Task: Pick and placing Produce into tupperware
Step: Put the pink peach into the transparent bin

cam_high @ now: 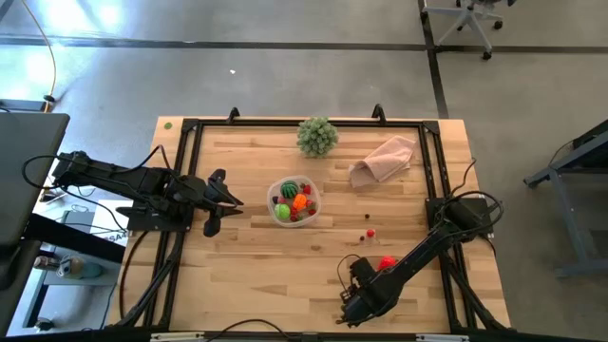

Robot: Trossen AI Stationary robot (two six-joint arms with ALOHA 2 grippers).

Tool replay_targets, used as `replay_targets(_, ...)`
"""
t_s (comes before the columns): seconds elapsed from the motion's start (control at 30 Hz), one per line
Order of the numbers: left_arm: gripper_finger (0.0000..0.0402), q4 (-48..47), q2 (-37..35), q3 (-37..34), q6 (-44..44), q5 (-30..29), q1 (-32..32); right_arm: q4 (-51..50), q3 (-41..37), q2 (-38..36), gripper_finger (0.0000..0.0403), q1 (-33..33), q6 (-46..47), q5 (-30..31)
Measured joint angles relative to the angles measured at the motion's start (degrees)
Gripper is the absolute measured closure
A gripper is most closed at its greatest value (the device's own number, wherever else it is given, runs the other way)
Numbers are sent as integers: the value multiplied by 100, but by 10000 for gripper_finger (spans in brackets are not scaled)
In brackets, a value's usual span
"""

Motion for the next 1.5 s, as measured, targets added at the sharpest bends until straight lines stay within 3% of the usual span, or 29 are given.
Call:
replay_targets(0.93,300,0,1,0,-1,1,2,18,0,0,162,2,-160,7)
replay_targets(1.3,300,1,1,0,1,1,0,15,0,-18,162,4,-207,271)
replay_targets(1.5,300,2,1,0,1,1,2,66,9,-340,163,4,-208,887)
